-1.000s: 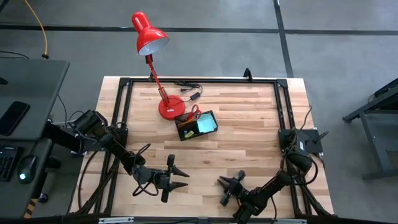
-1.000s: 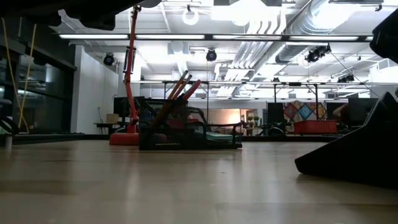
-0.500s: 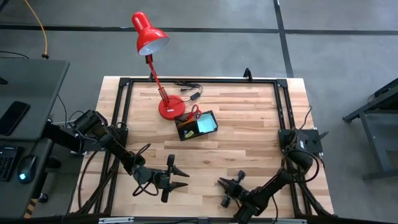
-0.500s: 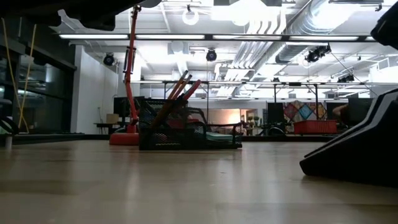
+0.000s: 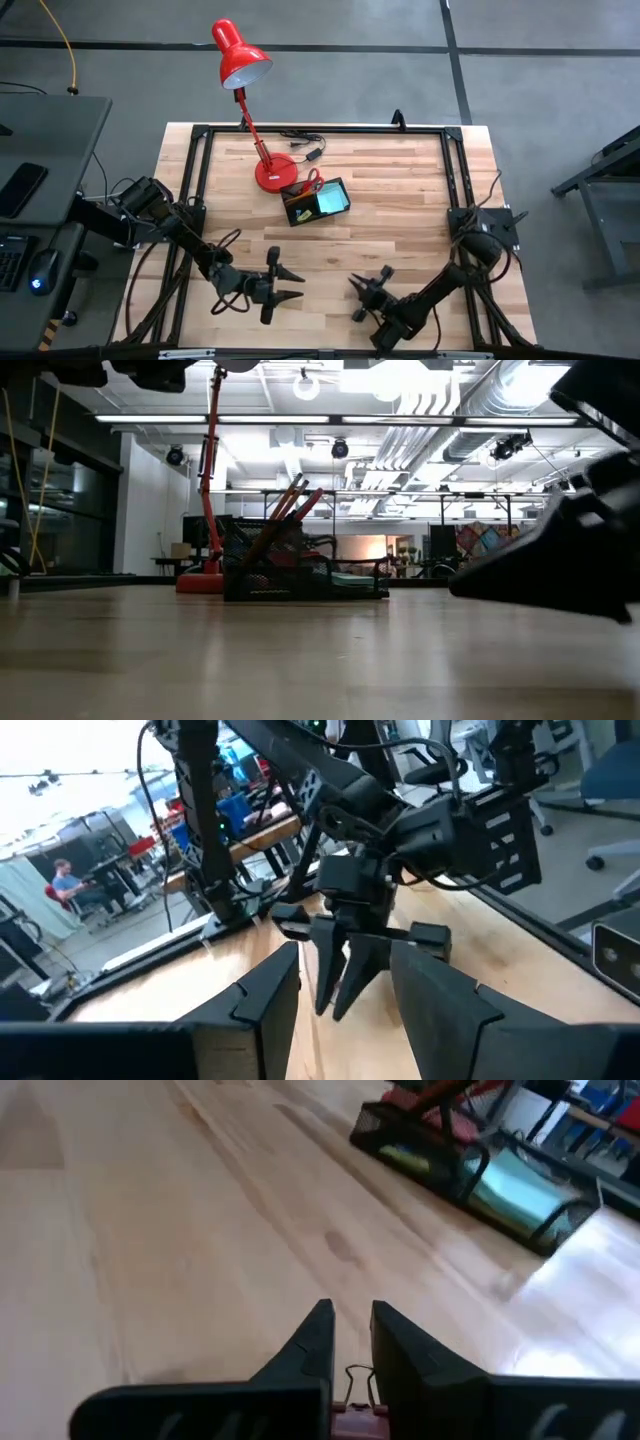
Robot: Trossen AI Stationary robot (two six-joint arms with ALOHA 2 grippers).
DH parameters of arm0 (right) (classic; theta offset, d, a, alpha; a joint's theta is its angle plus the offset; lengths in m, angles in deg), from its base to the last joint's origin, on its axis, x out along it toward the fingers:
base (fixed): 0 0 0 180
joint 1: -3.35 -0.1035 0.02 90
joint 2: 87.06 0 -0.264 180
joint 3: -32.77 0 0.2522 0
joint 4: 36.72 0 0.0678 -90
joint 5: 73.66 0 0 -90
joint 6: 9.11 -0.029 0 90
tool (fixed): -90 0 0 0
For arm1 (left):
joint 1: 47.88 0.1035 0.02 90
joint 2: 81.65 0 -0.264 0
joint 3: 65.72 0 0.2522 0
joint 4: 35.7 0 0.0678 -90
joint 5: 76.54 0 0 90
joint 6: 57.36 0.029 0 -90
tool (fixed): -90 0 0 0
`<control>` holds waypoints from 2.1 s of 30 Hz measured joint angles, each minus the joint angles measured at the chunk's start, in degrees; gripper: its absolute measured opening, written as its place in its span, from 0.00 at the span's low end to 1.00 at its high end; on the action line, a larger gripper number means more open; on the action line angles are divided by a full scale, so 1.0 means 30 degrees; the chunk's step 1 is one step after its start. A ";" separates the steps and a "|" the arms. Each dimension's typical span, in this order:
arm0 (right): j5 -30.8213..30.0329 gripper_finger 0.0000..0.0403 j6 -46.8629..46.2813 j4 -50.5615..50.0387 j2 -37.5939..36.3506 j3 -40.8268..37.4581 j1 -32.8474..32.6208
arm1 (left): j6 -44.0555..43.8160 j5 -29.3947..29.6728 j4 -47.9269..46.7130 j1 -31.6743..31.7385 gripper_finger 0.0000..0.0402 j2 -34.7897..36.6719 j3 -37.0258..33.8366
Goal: Pick and place office supplies into organizer
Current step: Put the pink binder clip into the desk organizer
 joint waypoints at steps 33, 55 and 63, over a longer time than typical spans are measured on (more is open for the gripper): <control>0.9321 0.05 1.6624 1.0217 -0.3349 0.0090 0.8073 | 0.3392 -0.3573 0.4558 -0.1252 0.38 0.9639 -0.9004; 2.0831 0.05 1.3815 0.8791 -0.5095 0.0348 1.5231 | 0.1882 -0.3591 0.2600 -0.1252 0.38 0.9617 -0.9566; 2.1937 0.05 1.2186 0.2611 -0.4913 0.3519 1.5912 | 0.1903 -0.3584 0.2485 -0.1246 0.38 0.9610 -0.9566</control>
